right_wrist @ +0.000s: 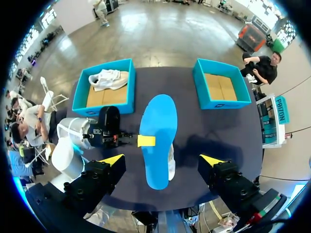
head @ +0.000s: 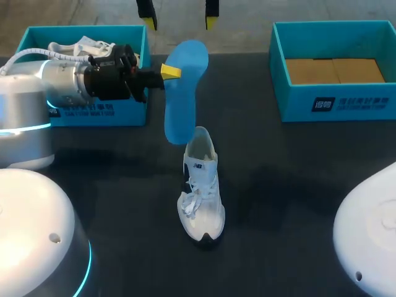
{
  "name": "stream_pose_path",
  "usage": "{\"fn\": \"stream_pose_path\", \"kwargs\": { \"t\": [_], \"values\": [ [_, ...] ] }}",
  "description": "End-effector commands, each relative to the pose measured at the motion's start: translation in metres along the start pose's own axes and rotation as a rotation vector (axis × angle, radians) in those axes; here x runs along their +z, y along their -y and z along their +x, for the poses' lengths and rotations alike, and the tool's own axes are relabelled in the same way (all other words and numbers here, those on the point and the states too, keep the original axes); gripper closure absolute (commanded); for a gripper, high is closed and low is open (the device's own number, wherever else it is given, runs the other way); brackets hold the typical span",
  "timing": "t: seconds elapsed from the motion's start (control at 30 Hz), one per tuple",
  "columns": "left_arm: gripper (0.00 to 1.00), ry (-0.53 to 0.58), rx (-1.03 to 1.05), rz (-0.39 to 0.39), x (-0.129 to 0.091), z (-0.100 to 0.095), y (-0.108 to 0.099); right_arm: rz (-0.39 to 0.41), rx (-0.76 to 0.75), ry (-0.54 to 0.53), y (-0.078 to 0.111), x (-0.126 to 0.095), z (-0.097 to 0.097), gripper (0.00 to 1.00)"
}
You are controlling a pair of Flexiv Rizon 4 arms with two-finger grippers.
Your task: Take the shoe out of the shoebox, open the shoe tongue, remove and reinsert the insole, then place the shoe into the shoebox
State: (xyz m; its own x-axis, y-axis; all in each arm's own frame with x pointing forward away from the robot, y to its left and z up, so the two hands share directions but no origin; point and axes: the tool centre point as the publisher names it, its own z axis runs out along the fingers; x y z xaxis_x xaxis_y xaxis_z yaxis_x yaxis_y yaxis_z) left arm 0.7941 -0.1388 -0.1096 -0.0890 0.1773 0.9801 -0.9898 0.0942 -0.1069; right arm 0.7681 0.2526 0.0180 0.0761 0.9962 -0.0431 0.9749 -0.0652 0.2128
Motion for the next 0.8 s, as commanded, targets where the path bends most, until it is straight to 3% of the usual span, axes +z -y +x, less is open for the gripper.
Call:
{"fn": "stream_pose_path", "kwargs": {
  "t": [0.03, 0.2, 0.27, 0.4, 0.8],
  "values": [
    [1.0, 0.002, 0.0, 0.0, 0.0, 0.0, 0.0, 0.001, 0.001, -0.002, 0.0, 0.0, -0.001, 0.0],
    [1.0, 0.002, 0.0, 0.0, 0.0, 0.0, 0.0, 0.001, 0.001, -0.002, 0.0, 0.0, -0.001, 0.0],
    [1.0, 0.002, 0.0, 0.0, 0.0, 0.0, 0.0, 0.017, 0.004, -0.094, -0.004, 0.002, -0.007, 0.0],
    [1.0, 0.002, 0.0, 0.0, 0.0, 0.0, 0.0, 0.033, -0.008, -0.17, -0.005, 0.004, -0.021, 0.0],
    [1.0, 0.002, 0.0, 0.0, 0.0, 0.0, 0.0, 0.044, -0.002, -0.326, -0.007, 0.01, -0.061, 0.0]
  ]
}}
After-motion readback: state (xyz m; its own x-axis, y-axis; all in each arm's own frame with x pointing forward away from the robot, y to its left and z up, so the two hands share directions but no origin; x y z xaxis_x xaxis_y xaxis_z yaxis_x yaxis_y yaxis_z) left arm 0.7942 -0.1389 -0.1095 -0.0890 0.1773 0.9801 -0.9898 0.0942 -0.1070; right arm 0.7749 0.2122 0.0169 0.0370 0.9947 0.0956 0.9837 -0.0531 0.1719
